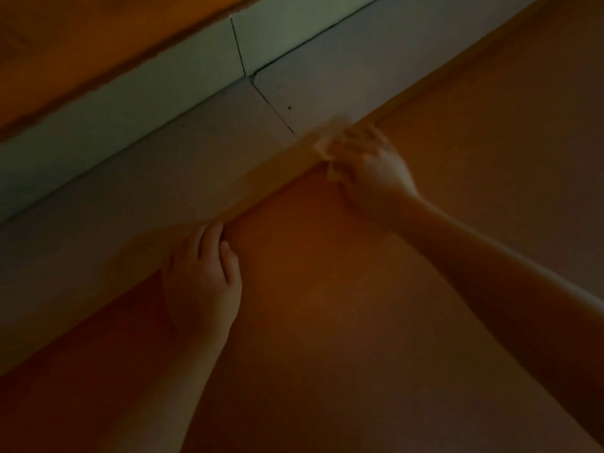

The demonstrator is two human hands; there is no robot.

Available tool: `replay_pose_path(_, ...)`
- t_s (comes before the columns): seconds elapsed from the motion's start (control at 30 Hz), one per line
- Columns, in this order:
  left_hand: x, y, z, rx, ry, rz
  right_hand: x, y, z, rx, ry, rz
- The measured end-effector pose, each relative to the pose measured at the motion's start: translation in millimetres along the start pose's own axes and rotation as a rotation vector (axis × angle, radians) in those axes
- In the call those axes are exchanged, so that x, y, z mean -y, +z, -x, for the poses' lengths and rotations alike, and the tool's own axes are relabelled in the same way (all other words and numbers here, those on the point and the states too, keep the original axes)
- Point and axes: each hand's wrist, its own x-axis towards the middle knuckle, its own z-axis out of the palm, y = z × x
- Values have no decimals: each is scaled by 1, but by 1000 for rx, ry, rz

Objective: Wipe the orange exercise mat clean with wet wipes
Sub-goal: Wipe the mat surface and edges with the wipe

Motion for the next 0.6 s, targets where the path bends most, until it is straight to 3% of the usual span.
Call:
replay_pose_path(0.13,-1,-1,-2,58,-12,-23,-17,11,-1,-216,221,-65)
replay_pose_path(0.3,-11,-7,-10,108,10,-25,-18,13,1,-270,180,-63)
replay_pose_path(0.47,-97,23,-57,148,-62,143,-18,14,-1,-301,163,-70)
replay_pose_path(0.6,-119,50,-60,80,-151,30,-21,15,-2,-291,175,-78)
